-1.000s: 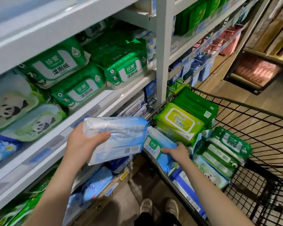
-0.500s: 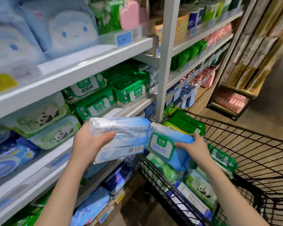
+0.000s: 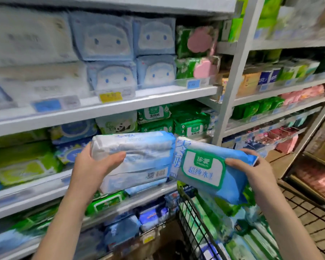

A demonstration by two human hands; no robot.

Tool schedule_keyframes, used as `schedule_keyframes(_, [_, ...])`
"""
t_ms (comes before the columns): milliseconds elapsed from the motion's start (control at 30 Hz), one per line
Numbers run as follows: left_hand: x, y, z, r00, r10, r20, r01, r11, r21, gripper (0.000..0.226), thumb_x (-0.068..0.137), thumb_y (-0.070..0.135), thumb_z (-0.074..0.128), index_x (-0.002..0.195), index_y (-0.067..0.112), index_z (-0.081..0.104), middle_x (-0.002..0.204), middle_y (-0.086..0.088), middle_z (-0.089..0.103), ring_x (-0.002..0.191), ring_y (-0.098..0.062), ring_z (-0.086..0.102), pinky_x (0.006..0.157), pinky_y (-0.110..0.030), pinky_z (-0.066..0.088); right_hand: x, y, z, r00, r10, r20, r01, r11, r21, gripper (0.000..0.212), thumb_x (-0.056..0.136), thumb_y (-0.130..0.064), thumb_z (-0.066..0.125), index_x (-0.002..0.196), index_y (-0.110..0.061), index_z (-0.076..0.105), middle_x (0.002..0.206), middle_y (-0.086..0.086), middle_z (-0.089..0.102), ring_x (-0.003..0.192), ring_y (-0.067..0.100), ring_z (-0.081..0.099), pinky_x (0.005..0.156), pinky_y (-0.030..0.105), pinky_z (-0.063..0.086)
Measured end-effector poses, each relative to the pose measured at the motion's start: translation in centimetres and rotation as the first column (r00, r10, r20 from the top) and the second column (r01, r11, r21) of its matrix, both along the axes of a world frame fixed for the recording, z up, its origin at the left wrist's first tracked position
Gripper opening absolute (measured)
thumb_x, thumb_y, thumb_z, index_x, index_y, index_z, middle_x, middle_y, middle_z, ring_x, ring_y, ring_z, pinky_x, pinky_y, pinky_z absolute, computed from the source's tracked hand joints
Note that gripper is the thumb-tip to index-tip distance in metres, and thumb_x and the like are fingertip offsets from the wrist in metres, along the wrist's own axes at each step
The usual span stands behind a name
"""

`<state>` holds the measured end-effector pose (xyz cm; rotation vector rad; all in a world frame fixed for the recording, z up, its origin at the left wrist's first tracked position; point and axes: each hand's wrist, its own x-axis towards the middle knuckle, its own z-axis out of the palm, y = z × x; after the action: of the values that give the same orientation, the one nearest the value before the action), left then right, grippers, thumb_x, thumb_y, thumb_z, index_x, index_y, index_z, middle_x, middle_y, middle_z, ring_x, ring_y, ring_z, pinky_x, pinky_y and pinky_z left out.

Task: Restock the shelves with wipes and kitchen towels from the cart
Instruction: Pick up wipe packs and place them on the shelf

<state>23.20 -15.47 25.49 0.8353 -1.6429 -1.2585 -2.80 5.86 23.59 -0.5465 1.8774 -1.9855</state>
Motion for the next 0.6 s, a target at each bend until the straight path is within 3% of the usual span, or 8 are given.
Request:
schedule_keyframes(100, [4.1, 1.4, 1.5, 0.993, 0.071, -0.095, -0.072, 0.997, -0.010, 0.031, 0.067, 0.014, 0.080, 0.094, 0.018, 0.066, 0.082, 0.003, 0.074, 0.072, -0.007, 0.068, 0.059, -0.016, 0.052, 2.3, -0.7, 1.9, 0.994, 0.098, -0.056, -0.101, 0.993, -0.064, 0.027, 0.075, 0.001, 0.072, 0.093, -0.016, 0.060, 0.084, 0.004, 0.067, 0.070, 0.018, 0.064, 0.060, 0.028, 0.051])
schedule_keyframes(167, [7.0, 2.0, 2.5, 0.986, 0.109, -0.125, -0.113, 0.993, -0.031, 0.050, 0.051, 0.029, 0.089, 0.095, 0.018, 0.067, 0.086, 0.003, 0.074, 0.077, -0.009, 0.069, 0.065, -0.021, 0.053, 4.0, -1.6, 3.1, 0.984, 0.146, -0.101, -0.156, 0.983, -0.102, 0.025, 0.076, 0.000, 0.071, 0.093, -0.016, 0.061, 0.079, 0.001, 0.069, 0.064, 0.012, 0.065, 0.053, 0.023, 0.051])
schedule_keyframes(233, [10.0, 2.3, 3.4, 0.973, 0.162, -0.166, -0.170, 0.985, -0.037, 0.061, 0.042, 0.042, 0.084, 0.096, 0.018, 0.067, 0.088, 0.001, 0.075, 0.082, -0.013, 0.070, 0.072, -0.028, 0.052, 5.8, -2.9, 4.3, 0.972, 0.184, -0.148, -0.204, 0.970, -0.132, 0.024, 0.077, -0.001, 0.071, 0.090, -0.018, 0.061, 0.071, -0.006, 0.070, 0.059, 0.007, 0.065, 0.050, 0.023, 0.051])
schedule_keyframes(333, [14.4, 2.3, 4.7, 0.947, 0.232, -0.223, -0.251, 0.966, -0.060, 0.055, 0.043, 0.039, 0.082, 0.092, 0.020, 0.067, 0.082, 0.006, 0.074, 0.078, -0.008, 0.069, 0.075, -0.029, 0.050, 8.9, -5.3, 6.3, 0.951, 0.238, -0.199, -0.274, 0.945, -0.181, 0.026, 0.077, -0.002, 0.071, 0.087, -0.023, 0.060, 0.071, -0.006, 0.069, 0.056, 0.004, 0.064, 0.050, 0.021, 0.052])
schedule_keyframes(533, [22.7, 0.9, 7.1, 0.894, 0.337, -0.296, -0.385, 0.915, -0.122, 0.023, 0.067, 0.013, 0.082, 0.078, 0.015, 0.062, 0.056, 0.014, 0.065, 0.054, 0.002, 0.062, 0.052, -0.009, 0.048, 15.8, -11.3, 9.9, 0.901, 0.343, -0.265, -0.404, 0.886, -0.227, 0.022, 0.076, -0.005, 0.073, 0.093, -0.014, 0.062, 0.076, -0.002, 0.071, 0.063, 0.010, 0.066, 0.054, 0.025, 0.052])
schedule_keyframes(600, [25.2, 0.6, 8.1, 0.871, 0.357, -0.338, -0.425, 0.892, -0.154, 0.031, 0.067, 0.031, 0.083, 0.059, 0.017, 0.057, 0.043, 0.017, 0.055, 0.042, 0.004, 0.053, 0.046, -0.006, 0.042, 18.4, -13.5, 10.9, 0.880, 0.377, -0.291, -0.448, 0.862, -0.238, 0.023, 0.076, -0.006, 0.074, 0.093, -0.016, 0.062, 0.076, -0.003, 0.071, 0.063, 0.009, 0.066, 0.053, 0.022, 0.051])
